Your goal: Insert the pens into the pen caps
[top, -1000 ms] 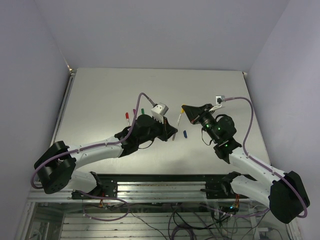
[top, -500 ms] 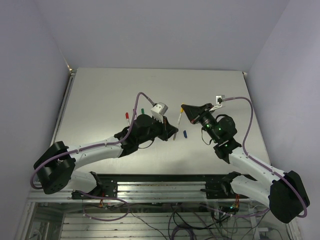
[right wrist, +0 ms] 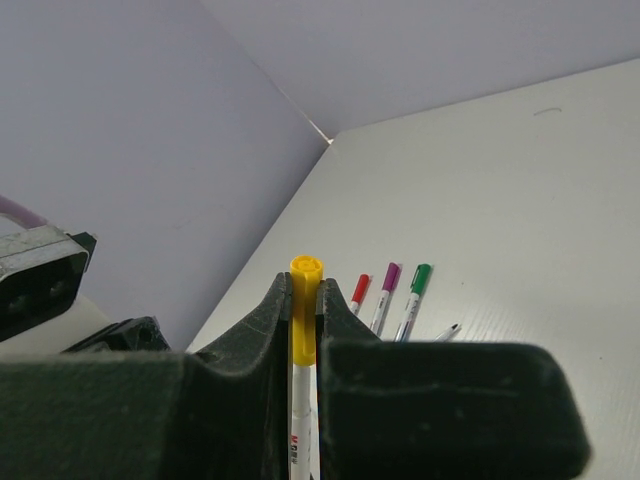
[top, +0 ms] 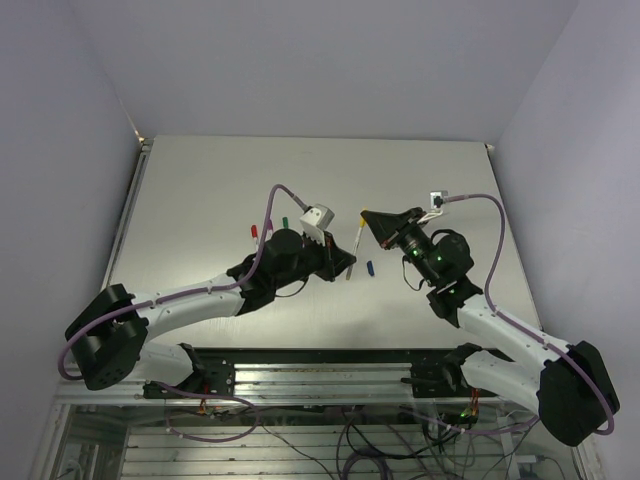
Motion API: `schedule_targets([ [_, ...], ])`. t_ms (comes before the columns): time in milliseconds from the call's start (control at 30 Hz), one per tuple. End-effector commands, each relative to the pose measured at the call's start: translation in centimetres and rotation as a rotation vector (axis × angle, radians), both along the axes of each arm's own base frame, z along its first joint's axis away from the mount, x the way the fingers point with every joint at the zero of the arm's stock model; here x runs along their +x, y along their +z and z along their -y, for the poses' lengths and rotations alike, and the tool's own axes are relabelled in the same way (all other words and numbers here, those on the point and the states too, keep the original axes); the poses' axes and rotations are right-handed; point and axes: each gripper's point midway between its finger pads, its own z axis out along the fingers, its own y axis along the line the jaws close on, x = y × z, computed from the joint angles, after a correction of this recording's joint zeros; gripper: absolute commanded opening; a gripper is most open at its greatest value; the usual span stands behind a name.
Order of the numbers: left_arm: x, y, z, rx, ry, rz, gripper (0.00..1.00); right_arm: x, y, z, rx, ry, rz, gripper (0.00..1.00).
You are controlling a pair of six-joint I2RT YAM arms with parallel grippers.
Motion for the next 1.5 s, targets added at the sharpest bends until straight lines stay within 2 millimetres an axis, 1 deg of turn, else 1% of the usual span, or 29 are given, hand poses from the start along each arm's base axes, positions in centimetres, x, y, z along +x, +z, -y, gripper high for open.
schedule_targets([
  [0, 0.2, 1.5, 0.0, -0.064, 0.023, 0.028, 0.07, -0.6, -0.2, -0.8, 0.007, 0.039, 0.007, 0.0],
  [133, 0.6, 2.0, -0.3, -0.096, 0.055, 0.035, 0.07, -1.1, -1.2, -1.5, -0.005, 0.072, -0.019, 0.0],
  [300, 1.1, 3.1, -0.9, -0.149, 0.104, 0.048, 0.07, -2.0, -2.8, -2.8, -0.023, 0.145, -0.059, 0.0],
  [467, 1.4, 4.9, -1.7, -0.209, 0.141, 0.09, 0.07, -2.9, -4.2, -3.7, -0.037, 0.216, -0.093, 0.0],
  [667, 1.3, 7.2, -2.0, -0.26, 0.141, 0.149, 0.07, -3.7, -5.6, -4.8, -0.062, 0.287, -0.127, 0.0],
  [733, 1.4, 7.7, -2.1, -0.262, 0.143, 0.163, 0.07, -3.7, -6.3, -5.0, -0.096, 0.295, -0.148, 0.0],
  [767, 1.4, 8.0, -2.2, -0.265, 0.143, 0.173, 0.07, -3.8, -7.1, -5.2, -0.126, 0.303, -0.175, 0.0],
  [900, 2.0, 8.8, -2.7, -0.263, 0.16, 0.194, 0.07, -4.3, -8.5, -6.1, -0.216, 0.335, -0.209, 0.0],
  [1000, 2.5, 9.3, -3.3, -0.274, 0.174, 0.203, 0.07, -4.6, -9.6, -6.4, -0.261, 0.337, -0.238, 0.0],
  [1100, 2.9, 9.6, -3.9, -0.277, 0.196, 0.208, 0.07, -4.9, -10.6, -6.5, -0.287, 0.334, -0.267, 0.0],
  [1167, 3.1, 9.6, -4.3, -0.273, 0.204, 0.208, 0.07, -5.0, -10.9, -6.5, -0.294, 0.331, -0.273, 0.0],
  [1267, 3.2, 9.4, -4.5, -0.259, 0.203, 0.202, 0.07, -4.8, -10.7, -6.5, -0.29, 0.317, -0.263, 0.0],
  [1467, 3.0, 8.0, -4.0, -0.235, 0.185, 0.166, 0.07, -3.9, -9.8, -6.7, -0.321, 0.302, -0.245, 0.0],
])
